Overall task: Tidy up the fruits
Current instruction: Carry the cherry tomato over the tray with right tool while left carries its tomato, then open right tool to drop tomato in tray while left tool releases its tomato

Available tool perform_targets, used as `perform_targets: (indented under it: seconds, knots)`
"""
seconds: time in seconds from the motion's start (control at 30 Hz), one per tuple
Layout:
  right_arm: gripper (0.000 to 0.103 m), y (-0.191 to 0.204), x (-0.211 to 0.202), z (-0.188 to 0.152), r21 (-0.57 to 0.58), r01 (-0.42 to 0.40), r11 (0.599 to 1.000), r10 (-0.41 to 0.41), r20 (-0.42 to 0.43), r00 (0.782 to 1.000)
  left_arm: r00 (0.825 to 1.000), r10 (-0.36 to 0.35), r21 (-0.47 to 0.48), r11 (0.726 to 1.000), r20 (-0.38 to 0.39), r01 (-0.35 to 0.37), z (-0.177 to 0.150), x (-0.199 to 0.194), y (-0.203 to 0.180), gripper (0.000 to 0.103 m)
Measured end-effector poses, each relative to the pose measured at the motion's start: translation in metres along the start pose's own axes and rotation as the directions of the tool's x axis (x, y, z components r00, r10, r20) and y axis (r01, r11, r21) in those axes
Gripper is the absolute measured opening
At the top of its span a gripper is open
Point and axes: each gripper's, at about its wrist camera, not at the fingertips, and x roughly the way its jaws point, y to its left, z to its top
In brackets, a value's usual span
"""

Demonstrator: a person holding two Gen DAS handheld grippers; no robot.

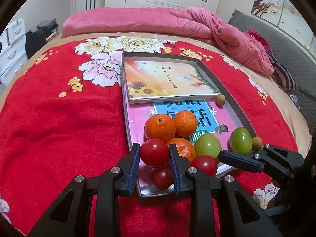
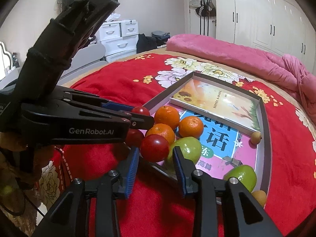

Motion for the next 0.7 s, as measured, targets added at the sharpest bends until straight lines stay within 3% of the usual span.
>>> perform_targets:
  seconds: [0.27,0.7]
  knots:
    - [0.047,-0.008,-0.012,-0.003,0.039,0.01,0.999,-0.01,0.008,1.0,1.0,-0.023,-0.016,1.0,-0.004,0.023,0.001,0.001,0.003,0.03]
    - [0.051,-0.014,-0.017,-0.006,0.072,0.026,0.997,-0.027,0.009,1.0,1.0,-0.029,-0.021,0.999,-0.004,0.029,0.001,0.002,0.003,0.03]
